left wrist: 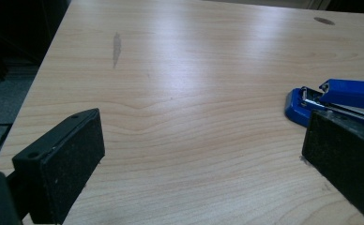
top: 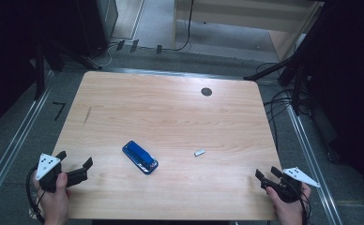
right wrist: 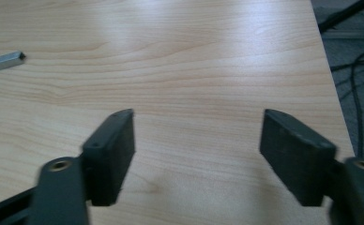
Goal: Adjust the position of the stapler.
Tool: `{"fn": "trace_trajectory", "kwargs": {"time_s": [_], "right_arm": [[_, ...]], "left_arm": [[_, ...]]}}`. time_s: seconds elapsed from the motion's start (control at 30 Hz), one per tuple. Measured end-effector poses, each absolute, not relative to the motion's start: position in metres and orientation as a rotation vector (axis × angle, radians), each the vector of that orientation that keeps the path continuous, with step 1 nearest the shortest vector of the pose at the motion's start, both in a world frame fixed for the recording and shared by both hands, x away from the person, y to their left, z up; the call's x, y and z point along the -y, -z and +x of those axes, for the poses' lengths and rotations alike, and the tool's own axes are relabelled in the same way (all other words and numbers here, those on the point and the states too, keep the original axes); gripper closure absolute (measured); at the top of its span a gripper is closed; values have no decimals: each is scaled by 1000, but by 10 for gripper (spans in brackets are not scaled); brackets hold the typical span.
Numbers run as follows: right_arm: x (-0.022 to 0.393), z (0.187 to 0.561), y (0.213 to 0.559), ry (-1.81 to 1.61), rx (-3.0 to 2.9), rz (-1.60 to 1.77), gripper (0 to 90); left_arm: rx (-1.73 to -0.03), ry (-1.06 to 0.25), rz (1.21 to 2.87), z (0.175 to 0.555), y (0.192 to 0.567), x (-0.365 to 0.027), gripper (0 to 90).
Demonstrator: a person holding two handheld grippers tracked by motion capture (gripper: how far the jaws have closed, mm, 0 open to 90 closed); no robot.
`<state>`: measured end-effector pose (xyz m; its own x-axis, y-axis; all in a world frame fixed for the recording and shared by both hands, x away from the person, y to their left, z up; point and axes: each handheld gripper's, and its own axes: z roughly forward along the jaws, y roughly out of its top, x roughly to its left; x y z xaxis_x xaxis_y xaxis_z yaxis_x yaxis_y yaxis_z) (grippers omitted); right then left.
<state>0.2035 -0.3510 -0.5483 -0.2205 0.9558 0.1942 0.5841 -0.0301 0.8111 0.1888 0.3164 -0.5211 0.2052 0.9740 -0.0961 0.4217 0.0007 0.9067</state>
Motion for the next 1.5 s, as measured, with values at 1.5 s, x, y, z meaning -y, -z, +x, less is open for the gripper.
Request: {"fn": "trace_trajectory", "kwargs": {"time_s": [1.5], "right_arm": [[156,239,501,-1355,-2176,1198,281]], "left_arm": [[-1386,-732,1590,195,523,-317,0]]}}
